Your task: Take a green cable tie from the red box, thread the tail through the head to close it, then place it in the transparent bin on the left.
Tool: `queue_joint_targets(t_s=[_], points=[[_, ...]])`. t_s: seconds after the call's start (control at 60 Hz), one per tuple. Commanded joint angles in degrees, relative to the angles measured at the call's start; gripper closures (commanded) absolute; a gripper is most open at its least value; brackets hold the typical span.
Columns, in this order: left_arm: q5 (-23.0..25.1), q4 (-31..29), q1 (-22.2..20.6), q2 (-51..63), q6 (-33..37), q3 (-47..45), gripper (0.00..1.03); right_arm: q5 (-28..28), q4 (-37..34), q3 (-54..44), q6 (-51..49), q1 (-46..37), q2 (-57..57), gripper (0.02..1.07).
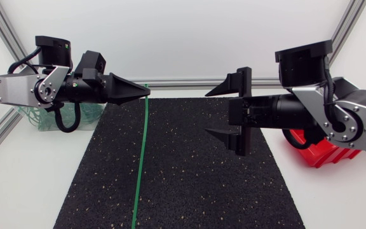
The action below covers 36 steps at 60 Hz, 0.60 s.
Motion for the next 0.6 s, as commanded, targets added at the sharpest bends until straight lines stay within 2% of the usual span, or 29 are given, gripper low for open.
queue_joint_targets(t_s=[0.0, 0.133, 0.317, 0.583], points=[[1.0, 0.1, -0.4, 2.2, 1.6, 1.5, 1.0, -1.2, 3.5, -2.8, -8.5, 0.5, 0.6, 0.06], [0.9, 0.2, -0.4, 4.1, 1.9, 2.7, 1.0, -4.7, 9.0, -5.8, -23.5, 0.5, 1.2, 0.06], [0.9, 0.2, 0.0, 5.5, 1.9, 3.5, 1.0, -7.7, 16.7, -9.0, -25.1, 3.0, -0.1, 0.06], [0.8, -0.1, 0.2, 6.6, 1.9, 3.9, 1.0, -5.5, 20.6, -13.5, -32.0, 13.3, 1.2, 0.06]])
